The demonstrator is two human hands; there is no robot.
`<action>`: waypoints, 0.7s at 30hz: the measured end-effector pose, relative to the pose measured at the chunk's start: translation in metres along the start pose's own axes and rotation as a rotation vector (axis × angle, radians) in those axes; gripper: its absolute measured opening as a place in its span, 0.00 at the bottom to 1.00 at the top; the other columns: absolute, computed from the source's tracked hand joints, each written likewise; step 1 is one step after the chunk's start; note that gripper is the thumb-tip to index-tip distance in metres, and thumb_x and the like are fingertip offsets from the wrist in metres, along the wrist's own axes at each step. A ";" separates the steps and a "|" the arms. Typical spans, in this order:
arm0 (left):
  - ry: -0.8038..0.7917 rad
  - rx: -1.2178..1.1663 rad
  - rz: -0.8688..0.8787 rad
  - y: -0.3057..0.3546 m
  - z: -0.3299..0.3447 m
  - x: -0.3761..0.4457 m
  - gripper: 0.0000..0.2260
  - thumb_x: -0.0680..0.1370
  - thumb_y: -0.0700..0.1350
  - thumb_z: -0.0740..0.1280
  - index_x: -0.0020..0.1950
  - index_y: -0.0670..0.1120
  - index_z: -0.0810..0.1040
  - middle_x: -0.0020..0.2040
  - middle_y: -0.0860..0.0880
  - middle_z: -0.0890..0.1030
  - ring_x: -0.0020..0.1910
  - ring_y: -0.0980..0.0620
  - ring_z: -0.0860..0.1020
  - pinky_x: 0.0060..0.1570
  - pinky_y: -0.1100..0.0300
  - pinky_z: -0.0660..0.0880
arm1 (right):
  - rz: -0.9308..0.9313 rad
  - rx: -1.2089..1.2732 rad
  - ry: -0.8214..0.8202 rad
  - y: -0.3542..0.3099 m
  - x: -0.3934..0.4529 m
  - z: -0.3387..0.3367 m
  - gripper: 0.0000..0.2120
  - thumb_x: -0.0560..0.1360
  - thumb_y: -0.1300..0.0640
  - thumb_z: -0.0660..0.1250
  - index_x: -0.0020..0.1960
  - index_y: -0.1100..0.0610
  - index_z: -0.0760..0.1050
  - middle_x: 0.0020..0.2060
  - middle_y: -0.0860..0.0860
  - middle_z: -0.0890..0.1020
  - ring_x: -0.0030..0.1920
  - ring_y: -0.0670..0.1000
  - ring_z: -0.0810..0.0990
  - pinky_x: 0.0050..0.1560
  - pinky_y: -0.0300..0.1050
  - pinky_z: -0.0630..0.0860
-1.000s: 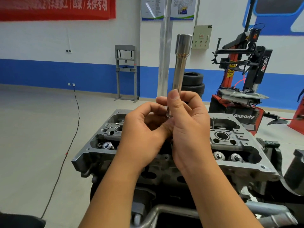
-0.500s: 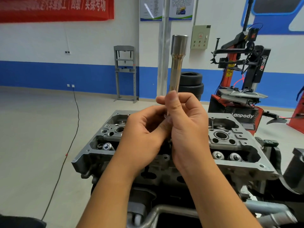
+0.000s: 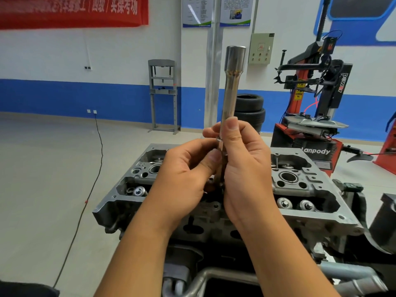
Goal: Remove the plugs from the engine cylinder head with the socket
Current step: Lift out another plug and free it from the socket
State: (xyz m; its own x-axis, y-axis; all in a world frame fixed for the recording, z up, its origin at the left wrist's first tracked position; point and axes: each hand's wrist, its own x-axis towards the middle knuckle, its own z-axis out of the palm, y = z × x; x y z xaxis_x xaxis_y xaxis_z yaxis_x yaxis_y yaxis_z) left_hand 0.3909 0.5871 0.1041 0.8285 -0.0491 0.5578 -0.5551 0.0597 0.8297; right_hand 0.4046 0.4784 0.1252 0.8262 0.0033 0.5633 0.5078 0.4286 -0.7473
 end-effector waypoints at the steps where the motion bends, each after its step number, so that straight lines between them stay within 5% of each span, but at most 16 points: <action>1: 0.033 0.010 0.006 -0.001 0.000 0.001 0.10 0.79 0.51 0.69 0.59 0.52 0.85 0.53 0.48 0.88 0.53 0.46 0.87 0.47 0.48 0.85 | 0.011 -0.001 0.000 0.001 0.000 0.000 0.15 0.75 0.41 0.67 0.44 0.51 0.83 0.45 0.52 0.86 0.47 0.52 0.84 0.50 0.51 0.84; 6: 0.109 0.091 0.058 -0.001 0.005 0.001 0.13 0.72 0.52 0.74 0.54 0.52 0.84 0.48 0.50 0.88 0.47 0.52 0.87 0.43 0.60 0.83 | -0.002 0.052 0.002 0.001 0.000 0.001 0.15 0.71 0.40 0.72 0.46 0.51 0.79 0.44 0.52 0.86 0.43 0.54 0.85 0.49 0.58 0.84; 11: -0.059 -0.005 -0.001 0.001 0.000 0.000 0.10 0.82 0.50 0.67 0.60 0.54 0.85 0.55 0.46 0.87 0.57 0.40 0.84 0.54 0.38 0.83 | -0.035 -0.019 0.030 0.003 0.002 0.000 0.18 0.75 0.38 0.66 0.43 0.51 0.83 0.43 0.51 0.86 0.45 0.50 0.84 0.48 0.48 0.82; 14: 0.009 0.000 0.014 0.002 0.003 0.001 0.08 0.80 0.51 0.69 0.57 0.52 0.85 0.51 0.49 0.88 0.51 0.50 0.86 0.46 0.55 0.84 | -0.002 0.018 0.023 0.001 0.002 0.000 0.17 0.73 0.38 0.67 0.43 0.50 0.85 0.42 0.51 0.86 0.44 0.49 0.85 0.46 0.44 0.83; 16: 0.073 0.064 0.050 0.001 0.006 0.001 0.10 0.76 0.50 0.72 0.56 0.51 0.84 0.49 0.50 0.88 0.47 0.54 0.87 0.41 0.63 0.81 | -0.013 0.037 0.006 0.000 0.000 0.001 0.16 0.70 0.40 0.73 0.46 0.52 0.81 0.43 0.53 0.86 0.43 0.50 0.85 0.45 0.50 0.85; 18: 0.082 0.123 0.067 0.000 0.006 0.001 0.09 0.78 0.45 0.74 0.58 0.50 0.84 0.49 0.50 0.88 0.48 0.52 0.87 0.43 0.60 0.83 | -0.031 0.014 -0.010 0.000 -0.001 0.001 0.13 0.70 0.44 0.75 0.46 0.51 0.80 0.44 0.57 0.85 0.43 0.53 0.83 0.49 0.63 0.83; 21: -0.065 0.076 0.029 0.001 0.002 0.000 0.11 0.84 0.43 0.67 0.65 0.51 0.83 0.55 0.49 0.87 0.56 0.49 0.86 0.51 0.52 0.84 | -0.060 -0.017 -0.017 0.000 -0.001 0.000 0.09 0.71 0.44 0.73 0.44 0.49 0.81 0.47 0.63 0.83 0.45 0.54 0.82 0.52 0.57 0.83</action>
State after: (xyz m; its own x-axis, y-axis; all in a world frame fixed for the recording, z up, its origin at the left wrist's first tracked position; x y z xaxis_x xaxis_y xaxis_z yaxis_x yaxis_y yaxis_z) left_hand 0.3901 0.5851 0.1045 0.8067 -0.1134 0.5800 -0.5850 -0.0136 0.8109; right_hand 0.4033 0.4788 0.1247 0.7900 -0.0063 0.6131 0.5605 0.4127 -0.7180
